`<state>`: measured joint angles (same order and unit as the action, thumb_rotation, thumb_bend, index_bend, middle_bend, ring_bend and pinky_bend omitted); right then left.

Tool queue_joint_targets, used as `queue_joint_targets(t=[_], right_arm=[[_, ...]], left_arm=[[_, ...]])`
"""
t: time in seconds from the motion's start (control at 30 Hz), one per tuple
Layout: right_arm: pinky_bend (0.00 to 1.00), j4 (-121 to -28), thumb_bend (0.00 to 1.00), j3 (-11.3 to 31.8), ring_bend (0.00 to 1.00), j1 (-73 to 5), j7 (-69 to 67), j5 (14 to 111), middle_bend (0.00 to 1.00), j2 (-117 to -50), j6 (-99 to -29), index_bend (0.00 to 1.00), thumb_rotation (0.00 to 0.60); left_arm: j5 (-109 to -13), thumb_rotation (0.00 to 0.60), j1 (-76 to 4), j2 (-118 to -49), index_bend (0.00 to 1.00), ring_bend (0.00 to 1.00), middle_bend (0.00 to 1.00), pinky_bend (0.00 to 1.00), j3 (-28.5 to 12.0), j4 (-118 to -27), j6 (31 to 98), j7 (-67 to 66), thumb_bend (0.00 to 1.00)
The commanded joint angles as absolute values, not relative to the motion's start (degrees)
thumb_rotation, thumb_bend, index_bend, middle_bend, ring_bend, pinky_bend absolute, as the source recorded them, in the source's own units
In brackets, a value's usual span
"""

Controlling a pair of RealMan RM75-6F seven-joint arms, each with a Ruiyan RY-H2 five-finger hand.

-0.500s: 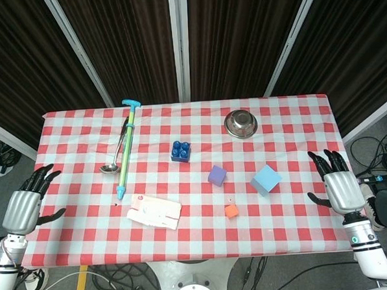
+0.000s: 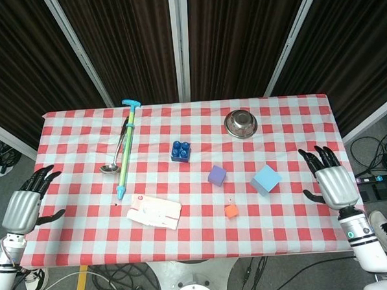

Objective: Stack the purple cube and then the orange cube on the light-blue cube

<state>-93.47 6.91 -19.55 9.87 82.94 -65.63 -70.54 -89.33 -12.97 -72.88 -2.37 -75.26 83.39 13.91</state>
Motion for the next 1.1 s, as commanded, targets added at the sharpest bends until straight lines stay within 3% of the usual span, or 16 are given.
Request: queue_joint_targets(t=[0.03,0.23,0.37,0.67,1.1], right_arm=[[0.02,-93.63,0.07,8.62,0.00,-26.49,10.58,84.50,0.19,-63.03,-61.76,0.00,0.600],[0.03,-88.21,0.09,7.87,0.00,-40.41,-0.42,92.29,0.22,-62.17,-44.52,0.00,0.600],[0.06,-84.37,0.08,6.68,0.00,-47.68,-7.51,98.13,0.23,-63.77,-39.57,0.00,0.600],[0.10,-77.82,0.08,2.76,0.02,-59.44,-14.02,106.16,0.27,-67.43,-34.63,0.00,0.600],[0.11,-66.84,0.07,-2.86,0.02,-64.77,-20.75,108.04,0.27,-76.60,-37.35,0.00,0.600]], left_arm=[[-88.93,0.600,-12.86,-72.90,0.22,0.12,0.20,0.27,-2.49,-75.02,83.26,13.92,0.09],[-87.75,0.600,-12.89,-73.54,0.22,0.12,0.20,0.27,-2.98,-74.57,82.71,11.69,0.09],[-87.10,0.600,-12.81,-73.79,0.22,0.12,0.20,0.27,-2.99,-74.15,82.10,10.98,0.09],[-86.49,0.600,-12.09,-73.95,0.22,0.12,0.20,0.27,-2.83,-72.07,82.12,12.01,0.09],[-85.96,0.600,-11.67,-74.07,0.22,0.12,0.20,0.27,-2.93,-70.73,81.81,13.15,0.09]])
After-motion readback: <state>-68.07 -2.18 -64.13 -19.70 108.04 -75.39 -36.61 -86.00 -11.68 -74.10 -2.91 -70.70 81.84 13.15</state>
